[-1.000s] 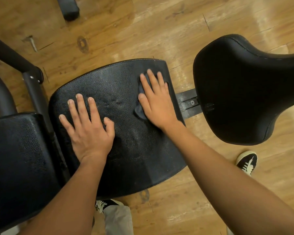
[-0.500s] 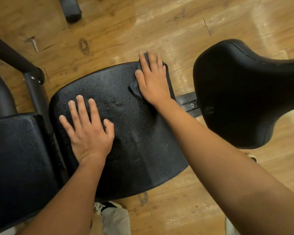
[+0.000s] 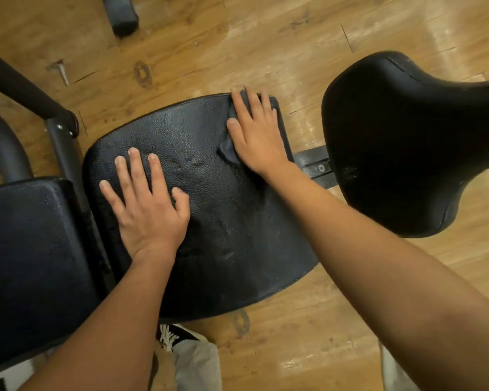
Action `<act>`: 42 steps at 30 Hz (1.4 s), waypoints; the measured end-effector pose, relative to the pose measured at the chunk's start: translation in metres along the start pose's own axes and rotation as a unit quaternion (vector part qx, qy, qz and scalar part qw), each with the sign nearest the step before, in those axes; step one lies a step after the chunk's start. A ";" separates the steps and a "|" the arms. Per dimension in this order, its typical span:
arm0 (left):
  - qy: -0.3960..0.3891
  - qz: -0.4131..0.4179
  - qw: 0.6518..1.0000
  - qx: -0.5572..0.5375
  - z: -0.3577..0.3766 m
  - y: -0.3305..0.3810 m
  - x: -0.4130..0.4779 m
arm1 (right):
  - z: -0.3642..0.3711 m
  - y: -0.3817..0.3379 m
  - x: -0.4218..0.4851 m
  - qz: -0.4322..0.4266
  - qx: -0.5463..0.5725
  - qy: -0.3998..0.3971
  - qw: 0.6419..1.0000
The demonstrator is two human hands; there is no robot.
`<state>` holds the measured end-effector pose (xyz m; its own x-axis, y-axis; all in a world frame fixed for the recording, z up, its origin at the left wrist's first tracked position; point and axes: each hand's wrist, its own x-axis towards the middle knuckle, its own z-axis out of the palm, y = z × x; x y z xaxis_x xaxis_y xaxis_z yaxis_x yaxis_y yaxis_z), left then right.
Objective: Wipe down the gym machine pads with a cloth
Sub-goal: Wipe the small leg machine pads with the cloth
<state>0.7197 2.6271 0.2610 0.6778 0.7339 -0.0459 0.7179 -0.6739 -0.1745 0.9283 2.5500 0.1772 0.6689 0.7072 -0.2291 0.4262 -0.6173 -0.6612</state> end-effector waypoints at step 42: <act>0.009 0.009 1.000 -0.003 0.002 0.001 0.000 | -0.009 0.008 0.021 -0.032 -0.015 0.012 0.999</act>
<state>0.7202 2.6262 0.2588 0.6927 0.7205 -0.0312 0.7069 -0.6869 -0.1686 0.9513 2.5569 0.1734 0.6536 0.7374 -0.1703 0.4868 -0.5819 -0.6515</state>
